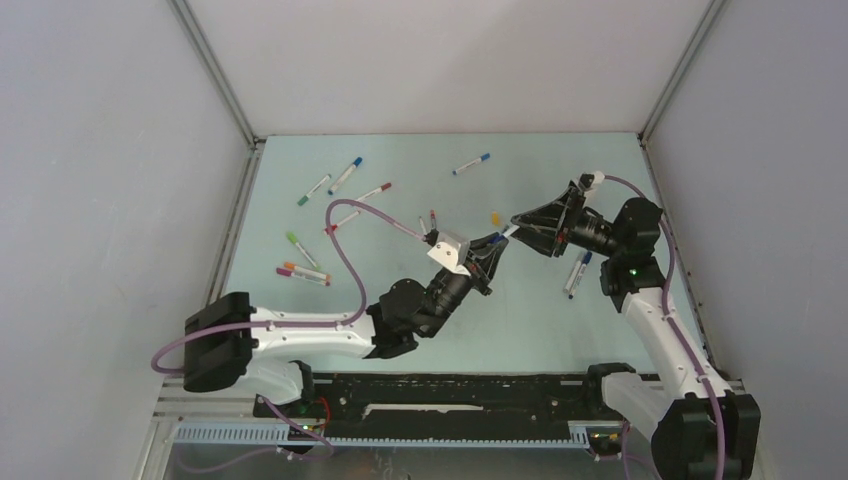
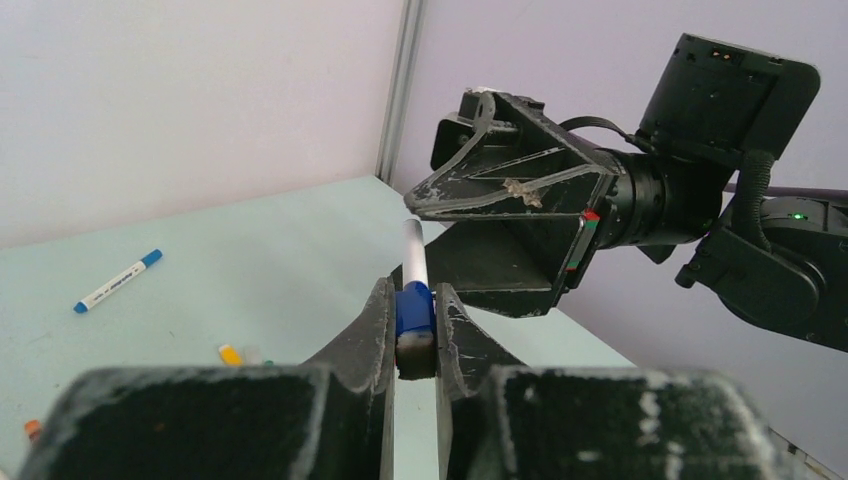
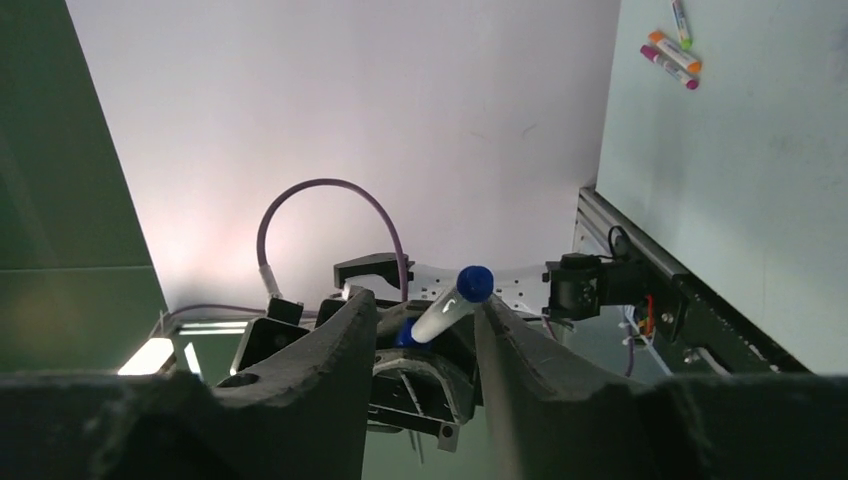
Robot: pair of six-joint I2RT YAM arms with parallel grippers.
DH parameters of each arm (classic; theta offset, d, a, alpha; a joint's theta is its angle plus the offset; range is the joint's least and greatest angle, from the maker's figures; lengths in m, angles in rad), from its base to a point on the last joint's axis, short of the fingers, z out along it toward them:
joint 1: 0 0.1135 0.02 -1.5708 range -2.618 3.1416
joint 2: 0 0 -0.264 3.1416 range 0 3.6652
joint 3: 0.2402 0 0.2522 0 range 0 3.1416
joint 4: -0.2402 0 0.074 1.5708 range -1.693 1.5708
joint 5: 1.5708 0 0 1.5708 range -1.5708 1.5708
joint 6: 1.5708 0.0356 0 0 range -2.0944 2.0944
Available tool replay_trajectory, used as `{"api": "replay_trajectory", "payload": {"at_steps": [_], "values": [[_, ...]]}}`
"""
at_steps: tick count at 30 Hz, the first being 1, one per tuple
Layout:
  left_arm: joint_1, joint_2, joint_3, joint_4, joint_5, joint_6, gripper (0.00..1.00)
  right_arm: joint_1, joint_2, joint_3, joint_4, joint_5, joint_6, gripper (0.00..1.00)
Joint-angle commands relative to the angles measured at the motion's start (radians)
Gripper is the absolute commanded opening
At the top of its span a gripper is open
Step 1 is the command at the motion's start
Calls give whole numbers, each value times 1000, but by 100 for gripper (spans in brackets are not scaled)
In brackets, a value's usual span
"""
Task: Open the pen caps
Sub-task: Open the pen cap from the pen.
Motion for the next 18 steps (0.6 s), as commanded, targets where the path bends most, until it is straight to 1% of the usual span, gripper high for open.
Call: {"api": "replay_trajectory", "payload": {"at_steps": [1, 5, 6, 8, 10, 13, 15, 17, 18], "values": [[-11, 12, 80, 44, -11, 31, 0, 11, -1, 3, 30, 13, 33, 36], [-16, 16, 80, 31, -7, 24, 0, 12, -4, 3, 34, 18, 33, 7], [-17, 17, 78, 26, -6, 19, 3, 11, -7, 1, 42, 20, 29, 0], [-17, 11, 71, 11, -2, -2, 16, 5, -13, -15, 77, 28, 37, 0], [-17, -4, 60, -12, 11, -28, 27, -7, -23, -29, 93, 38, 24, 0], [-17, -46, 30, -80, 49, -87, 58, -35, -40, -35, 85, 46, -37, 0], [-16, -105, 14, -160, 70, -152, 80, -50, -53, -35, 76, 47, -116, 0], [-14, -166, 4, -264, 94, -217, 96, -59, -75, -33, 49, 46, -234, 0], [-12, -200, 2, -331, 100, -254, 99, -59, -82, -29, 20, 42, -306, 0]]}}
